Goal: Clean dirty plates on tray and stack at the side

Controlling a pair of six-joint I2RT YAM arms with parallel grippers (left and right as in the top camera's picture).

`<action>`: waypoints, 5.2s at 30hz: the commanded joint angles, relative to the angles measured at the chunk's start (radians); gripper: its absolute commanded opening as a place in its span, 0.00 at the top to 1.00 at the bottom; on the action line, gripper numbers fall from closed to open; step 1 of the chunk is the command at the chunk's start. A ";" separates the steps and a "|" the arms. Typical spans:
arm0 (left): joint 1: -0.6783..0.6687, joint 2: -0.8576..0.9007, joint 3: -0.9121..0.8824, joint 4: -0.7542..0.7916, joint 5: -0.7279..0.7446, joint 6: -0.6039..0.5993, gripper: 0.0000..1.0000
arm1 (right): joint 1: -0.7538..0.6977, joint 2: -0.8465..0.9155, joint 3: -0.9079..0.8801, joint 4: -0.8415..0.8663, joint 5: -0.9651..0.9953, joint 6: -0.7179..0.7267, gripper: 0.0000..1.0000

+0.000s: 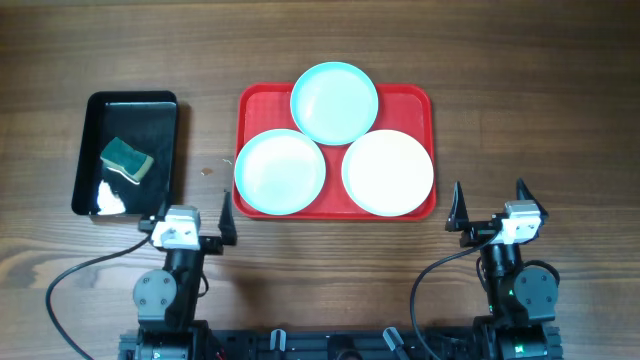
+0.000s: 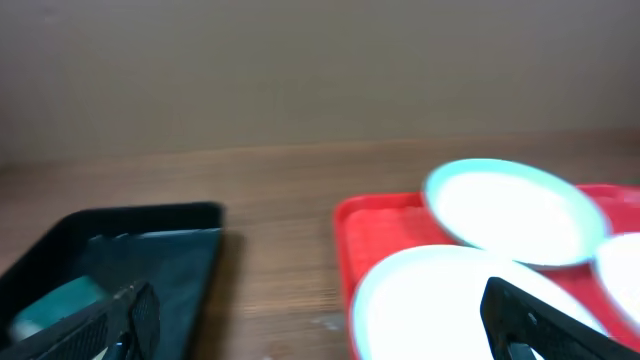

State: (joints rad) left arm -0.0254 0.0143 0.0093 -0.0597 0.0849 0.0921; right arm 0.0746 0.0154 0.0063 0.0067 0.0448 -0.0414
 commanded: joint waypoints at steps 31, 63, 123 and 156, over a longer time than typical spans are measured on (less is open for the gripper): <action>-0.005 -0.011 0.019 0.258 0.480 -0.003 0.00 | -0.005 -0.008 -0.001 0.003 -0.016 0.018 0.00; -0.004 0.426 0.491 -0.076 0.265 -0.110 0.00 | -0.005 -0.008 -0.001 0.003 -0.016 0.018 0.00; 0.431 1.362 1.005 -0.652 -0.112 -0.782 0.00 | -0.005 -0.008 -0.001 0.003 -0.016 0.018 0.00; 0.342 1.669 1.296 -0.804 -0.286 -0.808 0.00 | -0.005 -0.008 -0.001 0.003 -0.016 0.018 0.00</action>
State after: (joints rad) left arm 0.3248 1.6794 1.2953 -0.8703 -0.1272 -0.6956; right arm 0.0746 0.0154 0.0063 0.0067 0.0448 -0.0414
